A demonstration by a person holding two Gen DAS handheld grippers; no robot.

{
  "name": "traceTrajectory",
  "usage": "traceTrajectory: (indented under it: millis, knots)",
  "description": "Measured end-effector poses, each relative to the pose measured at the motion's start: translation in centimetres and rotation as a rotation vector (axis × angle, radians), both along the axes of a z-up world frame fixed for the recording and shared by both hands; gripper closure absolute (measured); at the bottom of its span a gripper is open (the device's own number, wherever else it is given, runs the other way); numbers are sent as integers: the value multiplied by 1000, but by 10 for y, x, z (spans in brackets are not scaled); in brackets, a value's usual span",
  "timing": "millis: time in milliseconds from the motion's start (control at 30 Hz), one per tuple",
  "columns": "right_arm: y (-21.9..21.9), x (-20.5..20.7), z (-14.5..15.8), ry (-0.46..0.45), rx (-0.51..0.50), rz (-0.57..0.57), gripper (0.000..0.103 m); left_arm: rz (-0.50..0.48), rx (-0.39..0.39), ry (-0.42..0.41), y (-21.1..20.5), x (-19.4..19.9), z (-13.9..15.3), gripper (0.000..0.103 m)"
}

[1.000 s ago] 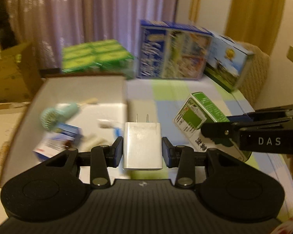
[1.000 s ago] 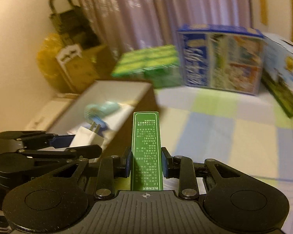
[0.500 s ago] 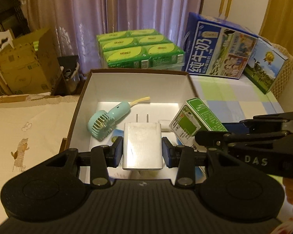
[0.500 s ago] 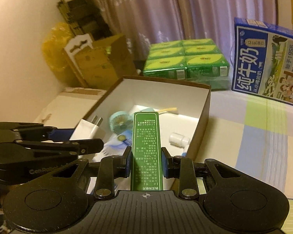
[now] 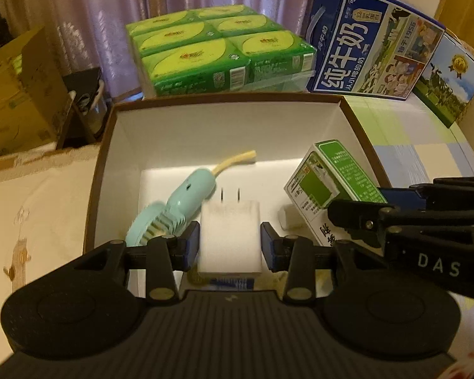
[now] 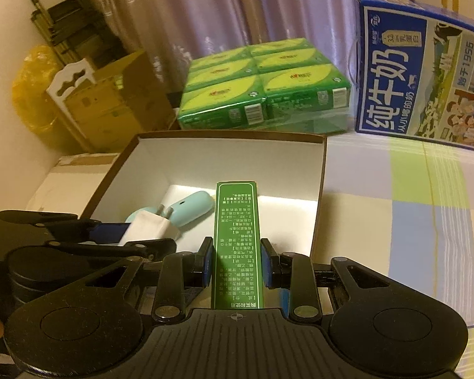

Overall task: Organize rigid objects
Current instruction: 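Open the left tool to drop the plug while the right tool releases the green box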

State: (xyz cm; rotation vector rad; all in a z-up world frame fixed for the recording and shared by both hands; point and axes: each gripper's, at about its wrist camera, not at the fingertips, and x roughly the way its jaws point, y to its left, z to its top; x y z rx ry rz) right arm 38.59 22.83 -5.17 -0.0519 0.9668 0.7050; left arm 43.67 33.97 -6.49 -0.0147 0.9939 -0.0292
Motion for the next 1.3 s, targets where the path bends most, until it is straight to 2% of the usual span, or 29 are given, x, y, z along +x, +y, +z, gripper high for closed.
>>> traceTrajectory:
  millis: [133,200,367,500,867,1100,1200,1300]
  knots:
    - [6,6,-2,3,-13,-11,76,-13,-12,-19,3,8,3,61]
    - [8,10,-3,-1,-18,-22,76,-5,-11,-26,6,8,6,54]
    - [10,12,2,-19,8,-44,76,27,-4,-41,16,0,12,47]
    - [6,8,7,-24,25,-17,69,58,2,-49,19,-15,18,44]
    - [-38,-45,33,-67,78,62,46,134,13,-124,7,-79,51,39]
    - [-76,-88,52,-110,103,114,40,166,10,-171,-21,-131,71,38]
    - [-96,-106,58,-121,112,128,39,169,4,-192,-36,-155,78,32]
    - [-119,-122,61,-126,115,136,39,155,10,-216,-56,-181,83,31]
